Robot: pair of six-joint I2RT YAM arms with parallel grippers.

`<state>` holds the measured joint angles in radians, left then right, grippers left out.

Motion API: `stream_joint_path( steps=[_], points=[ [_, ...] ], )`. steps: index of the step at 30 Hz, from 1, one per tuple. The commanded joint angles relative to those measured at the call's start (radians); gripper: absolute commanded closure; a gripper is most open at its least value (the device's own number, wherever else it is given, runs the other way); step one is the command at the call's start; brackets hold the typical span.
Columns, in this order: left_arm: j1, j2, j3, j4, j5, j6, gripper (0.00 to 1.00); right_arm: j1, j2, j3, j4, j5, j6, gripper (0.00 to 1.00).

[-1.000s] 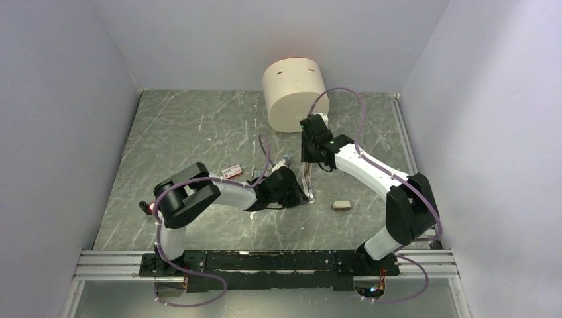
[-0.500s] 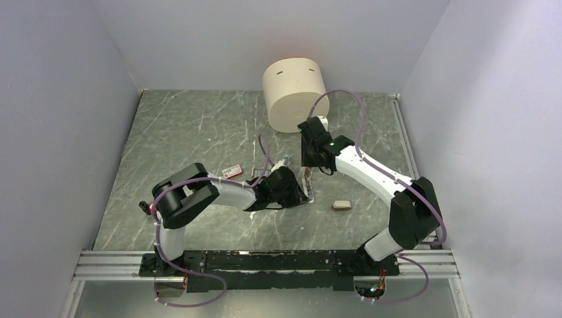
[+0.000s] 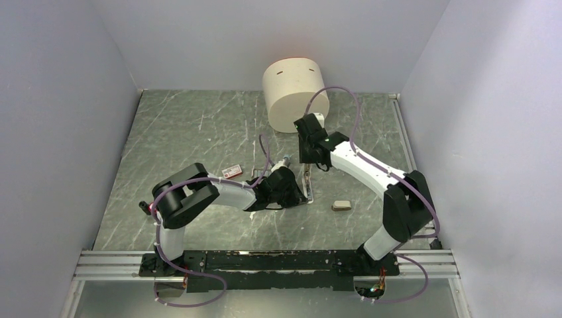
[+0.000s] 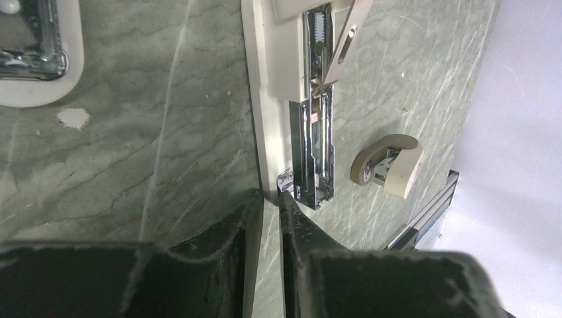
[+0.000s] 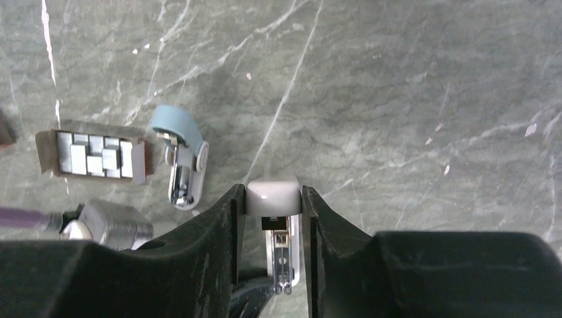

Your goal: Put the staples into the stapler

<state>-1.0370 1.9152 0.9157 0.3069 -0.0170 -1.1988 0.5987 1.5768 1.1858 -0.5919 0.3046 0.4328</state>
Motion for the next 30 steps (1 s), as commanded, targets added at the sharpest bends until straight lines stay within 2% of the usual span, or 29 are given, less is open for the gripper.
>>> stream_joint_path(
  steps=[1,13,22,30],
  points=[
    [-0.014,0.043,-0.022,-0.142,-0.041,0.037,0.78,0.000,0.076,0.020,0.006,0.039,-0.020,0.64],
    [-0.015,0.013,-0.049,-0.152,-0.064,0.019,0.70,0.000,0.042,0.025,-0.024,0.035,-0.012,0.62],
    [-0.014,0.002,-0.046,-0.147,-0.063,0.031,0.77,0.000,-0.003,0.002,-0.037,0.004,-0.008,0.64],
    [-0.014,-0.004,-0.023,-0.144,-0.058,0.049,0.77,0.002,-0.022,-0.001,-0.051,-0.005,-0.010,0.66]
  ],
)
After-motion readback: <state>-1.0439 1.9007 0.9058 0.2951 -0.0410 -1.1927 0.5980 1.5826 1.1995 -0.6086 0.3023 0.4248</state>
